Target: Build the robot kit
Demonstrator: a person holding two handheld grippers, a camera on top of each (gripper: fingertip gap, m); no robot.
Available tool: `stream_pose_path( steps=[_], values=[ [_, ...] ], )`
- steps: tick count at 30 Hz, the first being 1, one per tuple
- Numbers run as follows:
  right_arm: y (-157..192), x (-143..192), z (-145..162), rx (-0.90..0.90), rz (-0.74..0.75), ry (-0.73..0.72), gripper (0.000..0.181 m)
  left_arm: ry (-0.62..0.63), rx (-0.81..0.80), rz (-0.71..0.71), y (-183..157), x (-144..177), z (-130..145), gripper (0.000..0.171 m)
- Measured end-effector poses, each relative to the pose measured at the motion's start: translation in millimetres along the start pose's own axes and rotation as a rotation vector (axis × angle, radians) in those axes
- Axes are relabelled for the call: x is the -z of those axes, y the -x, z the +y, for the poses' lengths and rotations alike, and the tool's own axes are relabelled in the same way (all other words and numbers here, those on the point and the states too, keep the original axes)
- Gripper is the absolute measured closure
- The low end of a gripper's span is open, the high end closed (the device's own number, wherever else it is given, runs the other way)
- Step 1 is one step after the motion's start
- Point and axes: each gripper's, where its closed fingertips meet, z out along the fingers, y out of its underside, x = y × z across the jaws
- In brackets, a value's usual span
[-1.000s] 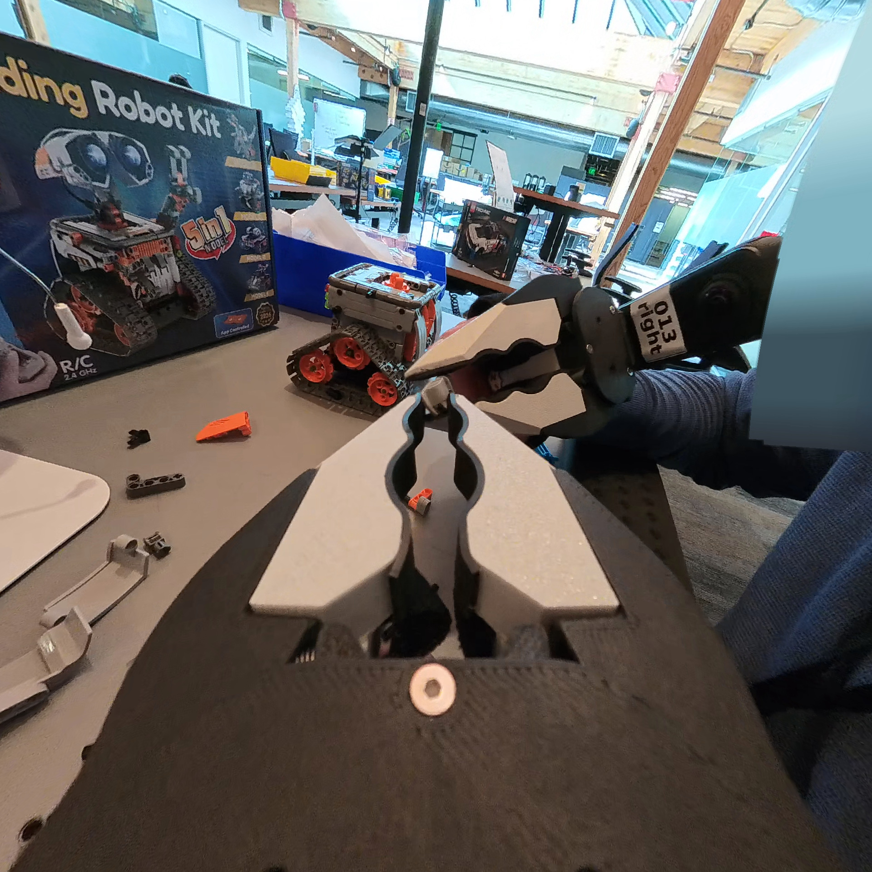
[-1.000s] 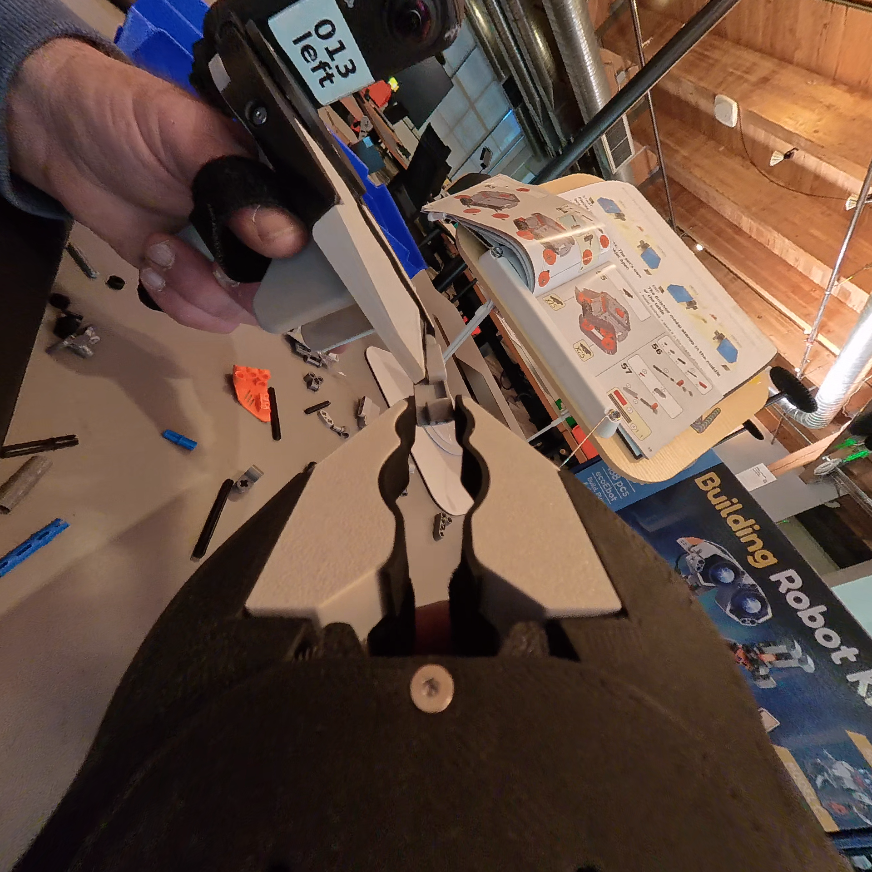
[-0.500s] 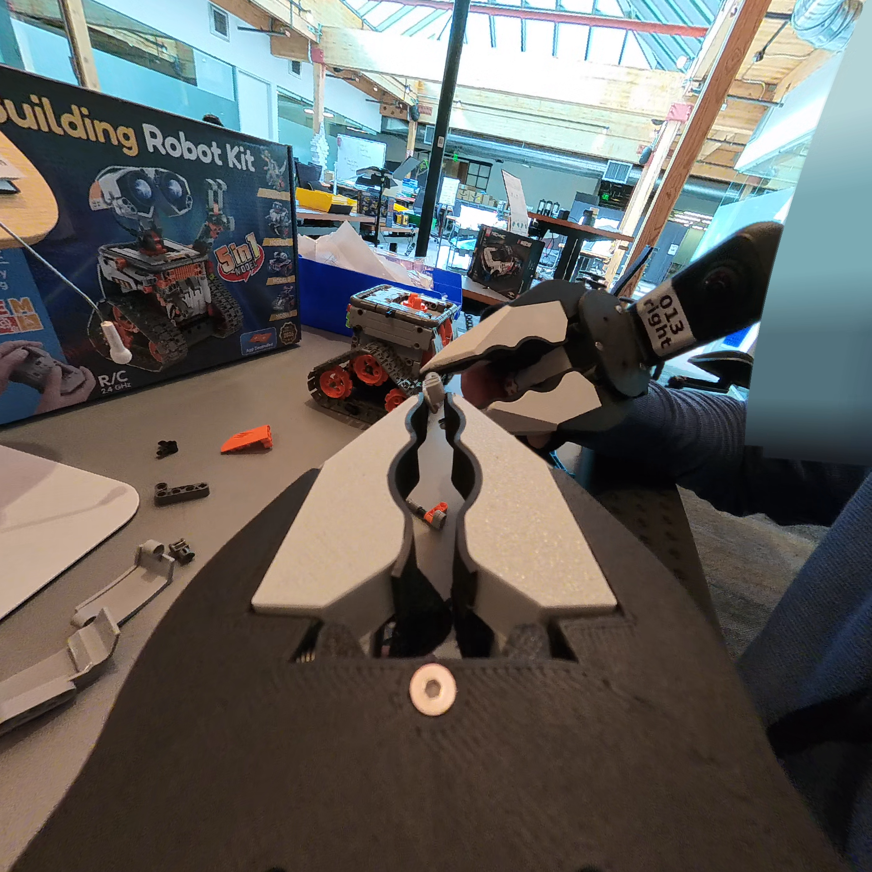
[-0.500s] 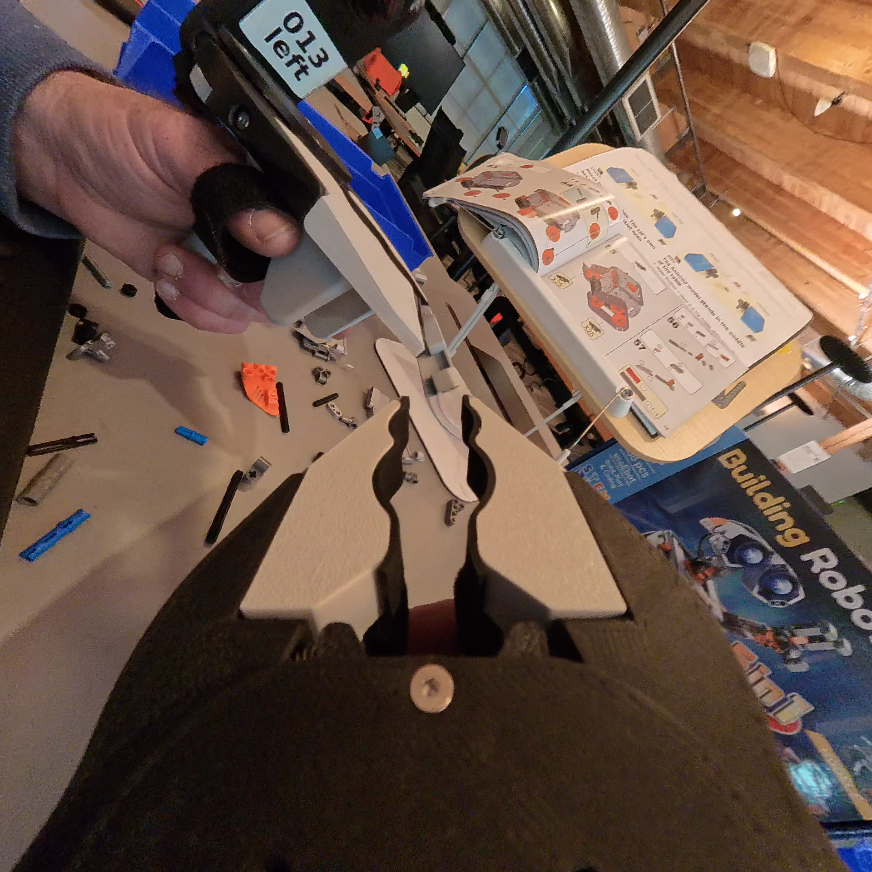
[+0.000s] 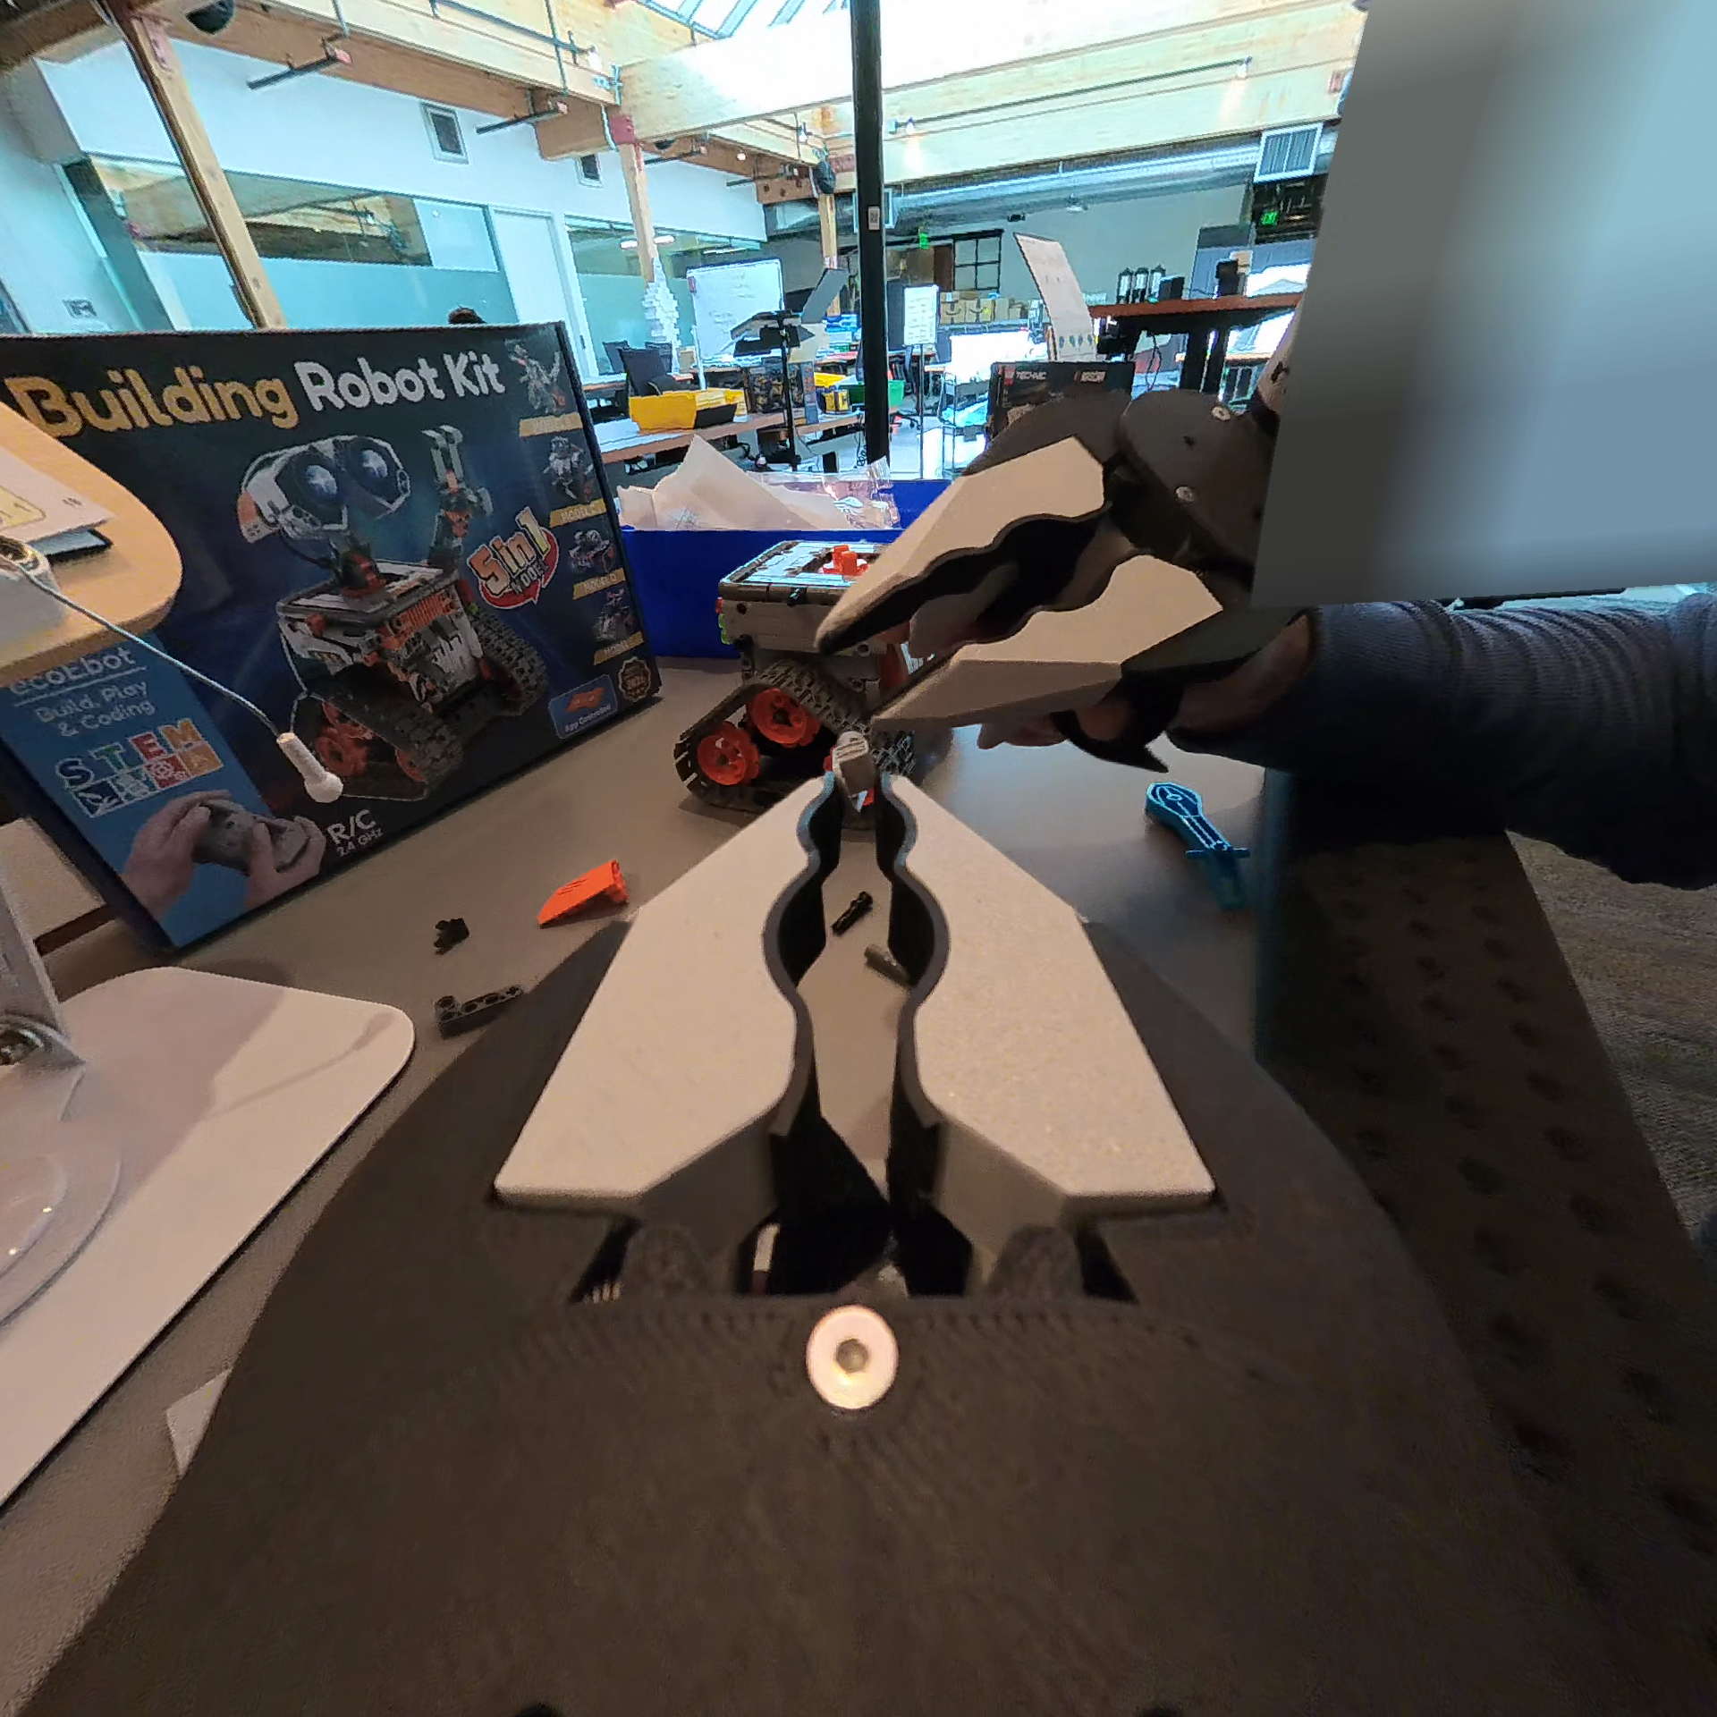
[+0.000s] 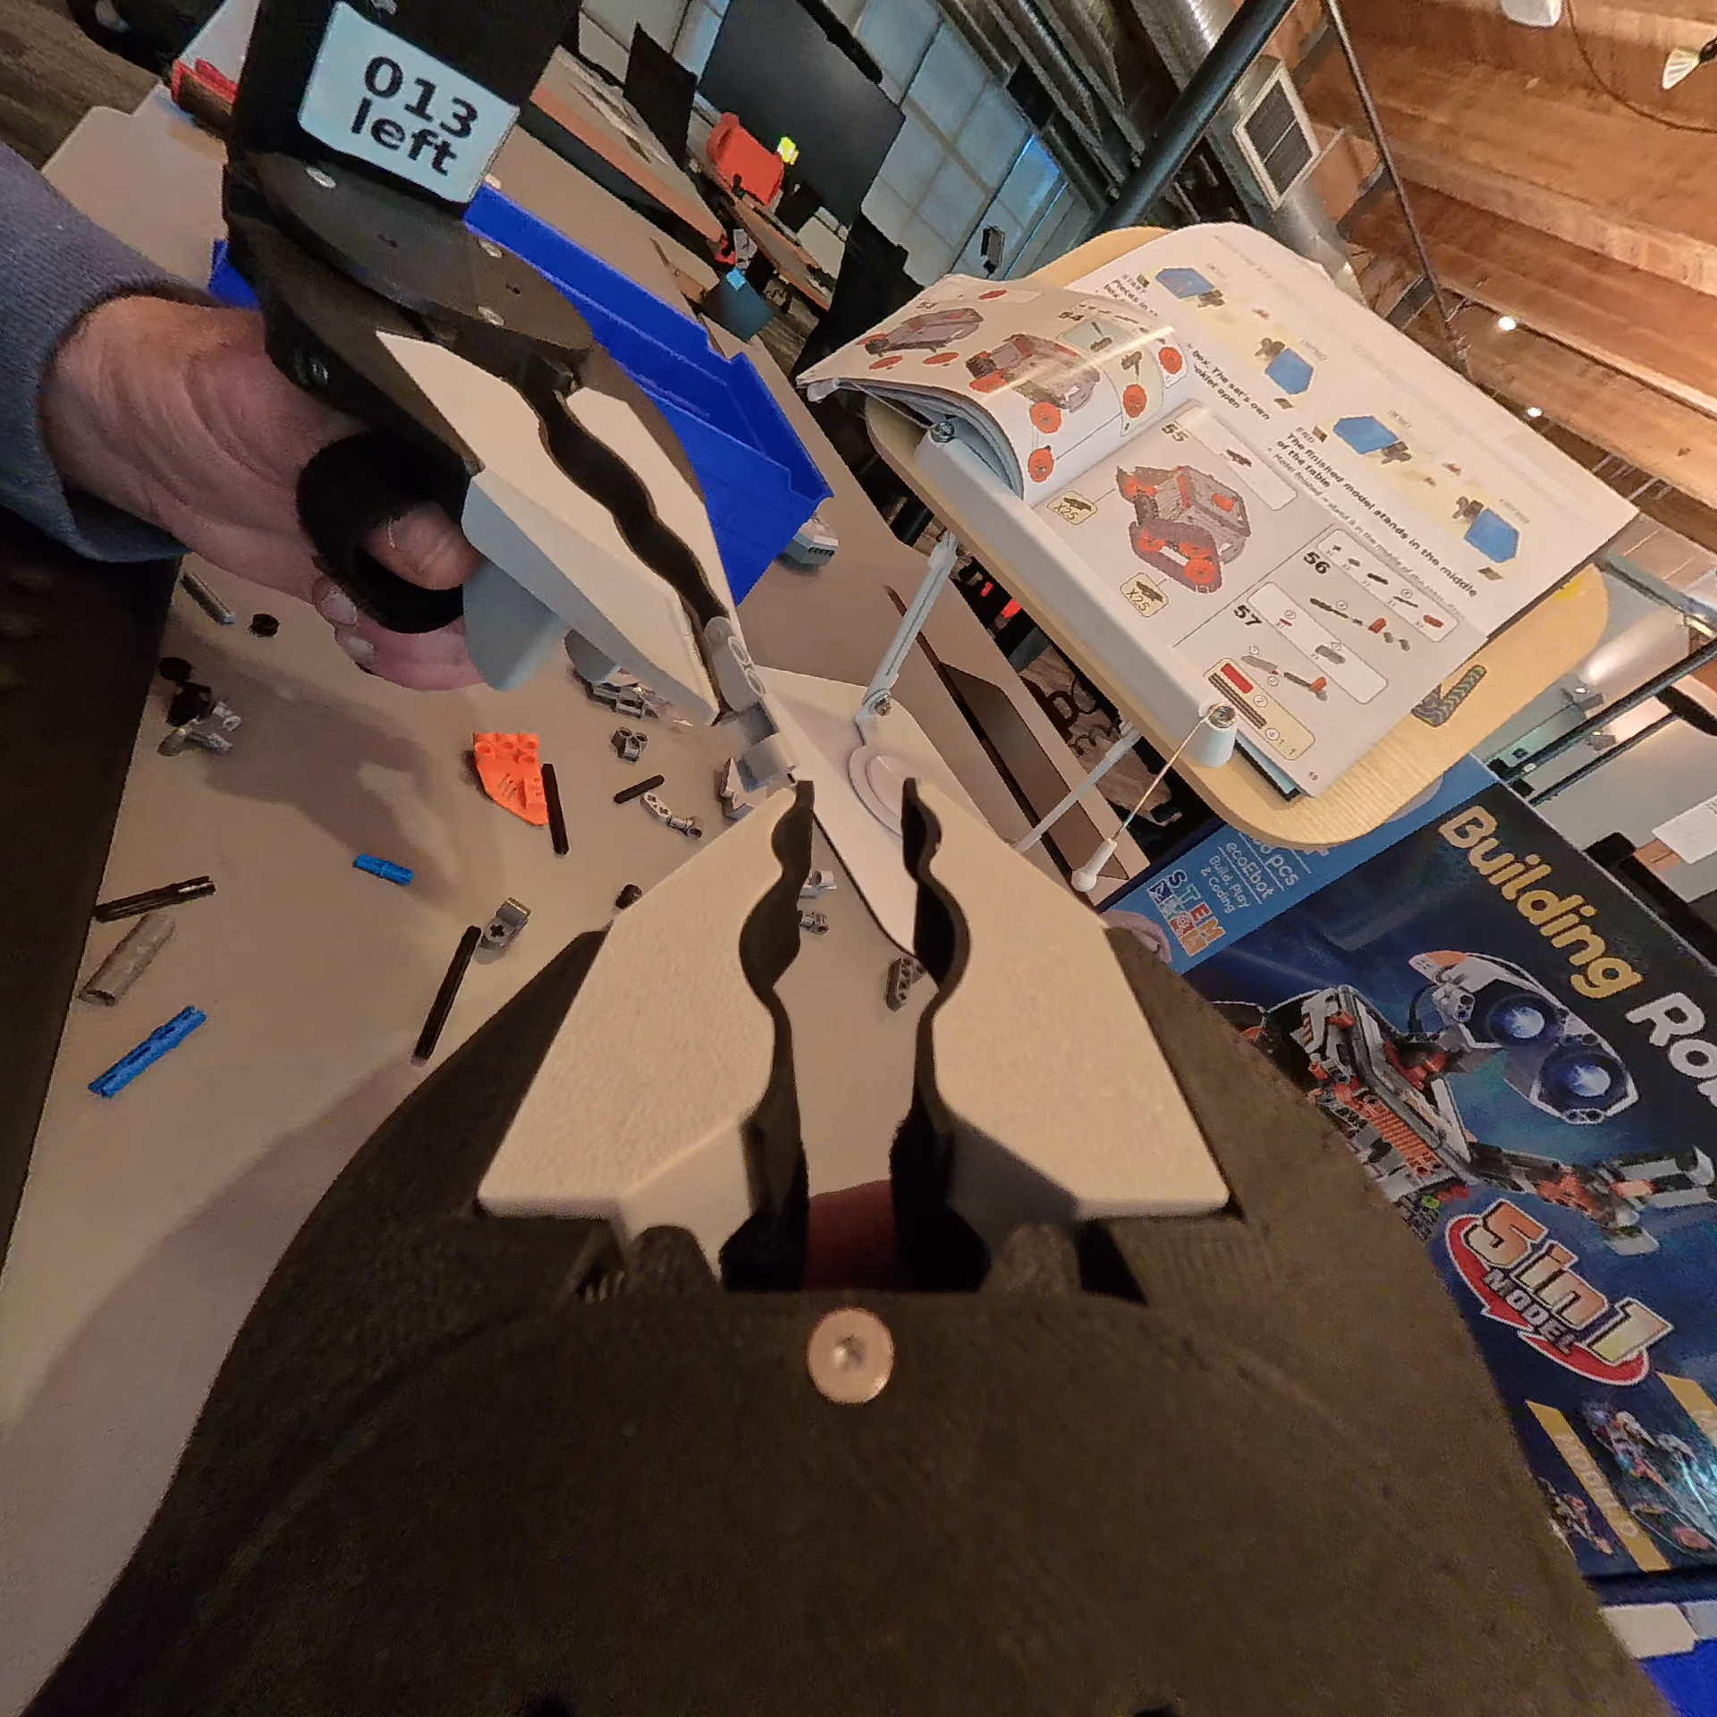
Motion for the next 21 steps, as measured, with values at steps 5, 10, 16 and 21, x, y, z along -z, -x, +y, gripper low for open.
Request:
stream_pose_path(
  steps=[5,10,16,21],
  values=[
    [4,0,6,-0.021,-0.043,0.029,0.170,0.004,-0.002,-0.028,9,8,-2,0.166],
    [40,3,27,-0.148,-0.294,0.146,0.179,0.047,-0.013,-0.067,16,25,2,0.165],
    [94,2,37,-0.199,-0.531,0.257,0.164,0.077,-0.028,-0.148,22,57,8,0.166],
    [77,-12,41,-0.238,-0.442,0.274,0.164,0.034,-0.075,-0.305,37,96,-3,0.166]
  ],
)
